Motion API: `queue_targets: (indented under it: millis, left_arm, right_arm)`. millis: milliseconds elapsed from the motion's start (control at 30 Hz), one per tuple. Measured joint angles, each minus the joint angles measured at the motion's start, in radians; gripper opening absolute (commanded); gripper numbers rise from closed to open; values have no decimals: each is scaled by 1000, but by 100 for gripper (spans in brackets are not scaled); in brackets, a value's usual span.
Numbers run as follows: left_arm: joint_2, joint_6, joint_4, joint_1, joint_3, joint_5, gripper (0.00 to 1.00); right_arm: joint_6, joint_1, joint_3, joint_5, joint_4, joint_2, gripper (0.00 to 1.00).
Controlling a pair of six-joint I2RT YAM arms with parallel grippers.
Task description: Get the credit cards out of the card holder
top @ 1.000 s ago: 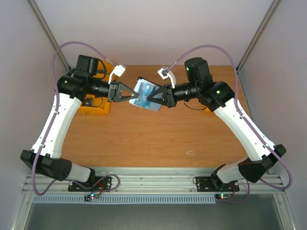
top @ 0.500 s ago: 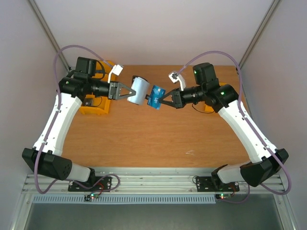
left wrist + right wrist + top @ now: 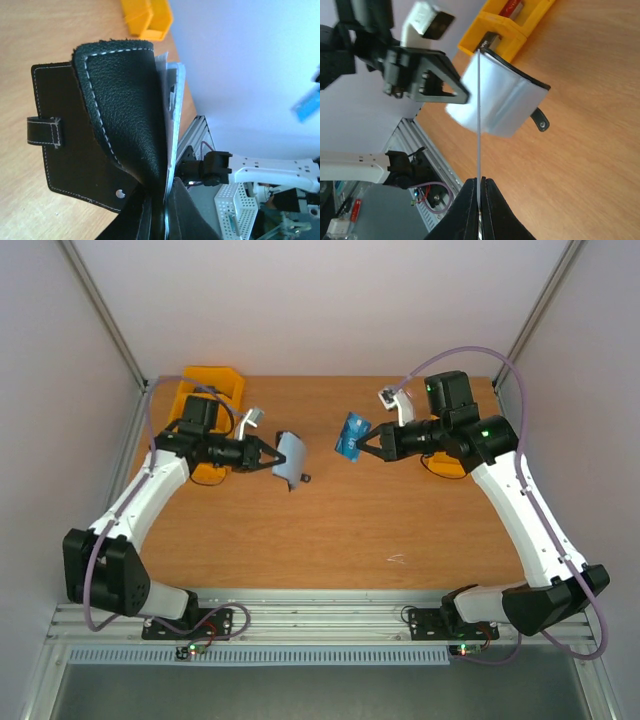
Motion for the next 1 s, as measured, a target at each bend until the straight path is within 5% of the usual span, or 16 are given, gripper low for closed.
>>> queue_targets:
  millis: [233, 567, 667, 733, 867, 1000]
  left_arm:
    - [116, -142, 283, 0, -229, -10, 0]
    - [320, -282, 615, 0, -346, -7, 0]
    - [393, -282, 601, 3, -356, -72, 1]
    - [433, -260, 571, 6, -356, -127, 15]
    - [449, -213, 512, 14, -354, -215, 67]
    - [401, -171, 481, 13, -330, -251, 78]
  right_arm:
    - [-2, 0, 37, 14, -67, 0, 1]
    - [-2, 0, 49, 13, -108, 0, 1]
    - [2, 0, 49, 14, -118, 0, 1]
    - [3, 3, 49, 18, -130, 0, 1]
    - [2, 6, 49, 17, -145, 0, 1]
    - [-10, 6, 55, 6, -172, 2, 1]
